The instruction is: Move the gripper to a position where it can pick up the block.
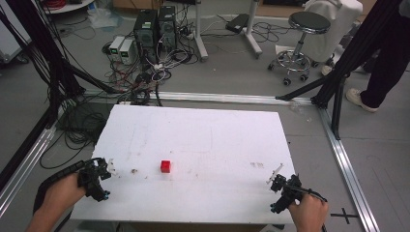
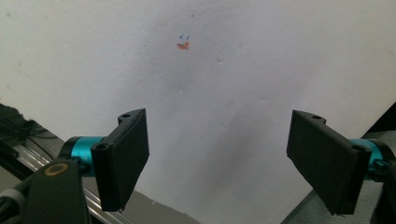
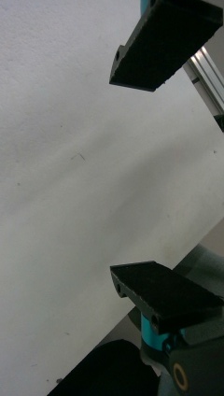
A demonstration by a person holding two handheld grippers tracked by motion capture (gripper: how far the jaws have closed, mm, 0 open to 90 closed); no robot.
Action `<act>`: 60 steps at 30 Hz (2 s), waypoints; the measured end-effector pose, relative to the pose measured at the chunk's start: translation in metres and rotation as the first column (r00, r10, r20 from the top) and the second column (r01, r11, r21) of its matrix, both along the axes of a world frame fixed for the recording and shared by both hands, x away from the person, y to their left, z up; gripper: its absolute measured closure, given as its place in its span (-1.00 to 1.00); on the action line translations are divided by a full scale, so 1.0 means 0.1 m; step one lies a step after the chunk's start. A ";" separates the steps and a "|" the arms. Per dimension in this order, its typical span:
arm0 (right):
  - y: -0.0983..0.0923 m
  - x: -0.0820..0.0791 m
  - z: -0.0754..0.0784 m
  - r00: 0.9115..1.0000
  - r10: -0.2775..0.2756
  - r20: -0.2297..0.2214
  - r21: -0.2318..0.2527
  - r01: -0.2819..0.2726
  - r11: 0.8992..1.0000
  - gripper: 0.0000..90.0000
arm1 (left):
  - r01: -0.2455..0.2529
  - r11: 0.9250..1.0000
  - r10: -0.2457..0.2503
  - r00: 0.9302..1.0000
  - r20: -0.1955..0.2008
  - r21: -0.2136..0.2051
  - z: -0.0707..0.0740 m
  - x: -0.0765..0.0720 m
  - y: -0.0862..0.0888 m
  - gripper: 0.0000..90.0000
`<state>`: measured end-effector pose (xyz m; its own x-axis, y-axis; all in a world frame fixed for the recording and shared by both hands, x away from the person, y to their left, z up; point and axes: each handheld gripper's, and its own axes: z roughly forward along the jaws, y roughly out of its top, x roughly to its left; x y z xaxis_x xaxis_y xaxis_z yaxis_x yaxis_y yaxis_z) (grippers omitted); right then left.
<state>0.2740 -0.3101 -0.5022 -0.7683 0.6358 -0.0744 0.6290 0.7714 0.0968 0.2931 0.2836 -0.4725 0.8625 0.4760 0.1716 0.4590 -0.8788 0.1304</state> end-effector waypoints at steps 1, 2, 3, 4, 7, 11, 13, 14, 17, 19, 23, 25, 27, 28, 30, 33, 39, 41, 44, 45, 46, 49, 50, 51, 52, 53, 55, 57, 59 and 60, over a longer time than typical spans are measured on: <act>0.00 0.00 0.00 1.000 0.008 -0.002 -0.005 -0.008 1.000 -0.83 | 0.014 1.000 -0.014 1.000 -0.002 0.004 0.02 0.01 -0.01 -0.53; 0.00 0.00 0.00 1.000 0.008 -0.002 -0.005 -0.008 1.000 -0.83 | 0.014 1.000 -0.014 1.000 -0.002 0.004 0.02 0.01 -0.01 -0.53; 0.00 0.00 0.00 1.000 0.009 -0.002 -0.002 -0.009 1.000 -0.83 | 0.040 0.999 -0.040 0.999 -0.001 -0.001 0.05 0.04 -0.03 -0.53; 0.00 0.00 0.00 1.000 0.009 -0.002 0.000 -0.009 1.000 -0.83 | 0.049 0.999 -0.049 0.999 -0.001 0.002 0.07 0.06 -0.04 -0.53; 0.00 0.00 0.01 1.000 0.007 0.003 0.008 -0.007 1.000 -0.83 | 0.078 0.997 -0.078 0.997 0.002 0.005 0.12 0.12 -0.08 -0.53; -0.01 0.00 0.02 1.000 0.008 0.006 0.009 -0.008 1.000 -0.83 | 0.114 0.993 -0.114 0.994 -0.003 0.016 0.19 0.19 -0.16 -0.53; -0.01 0.00 0.02 1.000 0.010 0.008 0.011 -0.010 1.000 -0.83 | 0.142 0.990 -0.142 0.990 -0.002 0.025 0.22 0.23 -0.20 -0.53; -0.01 0.00 0.03 1.000 0.010 0.011 0.010 -0.010 1.000 -0.83 | 0.149 0.988 -0.149 0.989 -0.001 0.027 0.24 0.24 -0.22 -0.53; -0.02 0.00 0.03 1.000 0.007 0.014 0.014 -0.007 1.000 -0.83 | 0.187 0.981 -0.187 0.982 -0.002 0.043 0.29 0.30 -0.27 -0.53; -0.02 0.00 0.04 1.000 0.006 0.014 0.016 -0.006 1.000 -0.83 | 0.209 0.976 -0.210 0.978 0.000 0.053 0.33 0.34 -0.30 -0.53; -0.01 0.00 0.04 1.000 0.008 0.014 0.017 -0.008 1.000 -0.83 | 0.233 0.972 -0.233 0.972 0.006 0.042 0.39 0.41 -0.36 -0.53; 0.01 0.00 0.05 1.000 0.009 0.013 0.016 -0.009 1.000 -0.83 | 0.250 0.967 -0.250 0.968 0.007 0.045 0.42 0.45 -0.39 -0.53; 0.01 0.00 0.06 1.000 0.013 0.015 0.018 -0.013 1.000 -0.83 | 0.260 0.965 -0.260 0.965 0.009 0.036 0.42 0.49 -0.42 -0.53; 0.01 0.00 0.06 1.000 0.012 0.014 0.018 -0.012 1.000 -0.83 | 0.271 0.962 -0.271 0.962 0.008 0.041 0.43 0.51 -0.43 -0.53; 0.01 0.00 0.06 1.000 0.012 0.013 0.019 -0.012 1.000 -0.83 | 0.285 0.958 -0.285 0.959 0.000 0.030 0.43 0.55 -0.46 -0.53; 0.01 0.00 0.05 1.000 0.011 0.013 0.017 -0.011 1.000 -0.83 | 0.314 0.949 -0.314 0.949 -0.009 0.035 0.43 0.60 -0.53 -0.53; 0.01 0.01 0.05 1.000 0.013 0.013 0.020 -0.013 1.000 -0.83 | 0.367 0.929 -0.365 0.930 -0.032 0.049 0.41 0.69 -0.71 -0.53; 0.01 0.01 0.05 1.000 0.014 0.012 0.021 -0.014 1.000 -0.83 | 0.382 0.923 -0.381 0.924 -0.032 0.053 0.42 0.72 -0.78 -0.53; 0.01 0.01 0.05 1.000 0.018 0.011 0.022 -0.018 1.000 -0.83 | 0.405 0.913 -0.403 0.914 -0.038 0.055 0.41 0.76 -0.87 -0.53; 0.01 0.01 0.04 1.000 0.018 0.013 0.024 -0.018 1.000 -0.83 | 0.410 0.911 -0.408 0.912 -0.042 0.056 0.41 0.77 -0.90 -0.53; 0.01 0.01 0.04 1.000 0.016 0.015 0.025 -0.016 1.000 -0.83 | 0.414 0.909 -0.412 0.910 -0.045 0.056 0.40 0.78 -0.94 -0.53; 0.02 0.01 0.04 1.000 0.020 0.011 0.021 -0.020 1.000 -0.83 | 0.434 0.899 -0.431 0.901 -0.059 0.058 0.38 0.82 -1.03 -0.53; 0.01 0.01 0.04 1.000 0.020 0.012 0.023 -0.020 1.000 -0.83 | 0.439 0.897 -0.435 0.898 -0.061 0.056 0.37 0.84 -1.05 -0.53; 0.01 0.01 0.04 1.000 0.020 0.013 0.023 -0.020 1.000 -0.83 | 0.441 0.896 -0.438 0.897 -0.058 0.056 0.36 0.85 -1.08 -0.53; 0.01 0.01 0.04 1.000 0.015 0.013 0.023 -0.015 1.000 -0.83 | 0.443 0.895 -0.439 0.896 -0.063 0.057 0.35 0.86 -1.11 -0.53; 0.00 0.01 0.05 1.000 0.014 0.012 0.026 -0.014 1.000 -0.83 | 0.446 0.893 -0.442 0.894 -0.067 0.055 0.35 0.87 -1.13 -0.53; -0.01 0.00 0.05 1.000 0.012 0.015 0.027 -0.013 1.000 -0.83 | 0.453 0.890 -0.449 0.890 -0.078 0.045 0.31 0.89 -1.17 -0.53; -0.01 0.01 0.05 1.000 0.011 0.015 0.029 -0.012 1.000 -0.83 | 0.460 0.887 -0.455 0.886 -0.086 0.051 0.28 0.91 -1.21 -0.53; -0.01 0.00 0.05 1.000 0.010 0.015 0.030 -0.011 0.999 -0.83 | 0.463 0.885 -0.457 0.884 -0.100 0.053 0.25 0.94 -1.25 -0.52; -0.01 0.00 0.05 1.000 0.011 0.016 0.031 -0.012 0.999 -0.83 | 0.462 0.885 -0.456 0.884 -0.102 0.050 0.23 0.95 -1.26 -0.52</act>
<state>0.2744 -0.3115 -0.4967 -0.7745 0.6290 -0.0670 0.6183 0.7751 0.1301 0.3883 0.1575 -0.4491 0.9942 0.0125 0.1065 0.0084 -0.9992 0.0385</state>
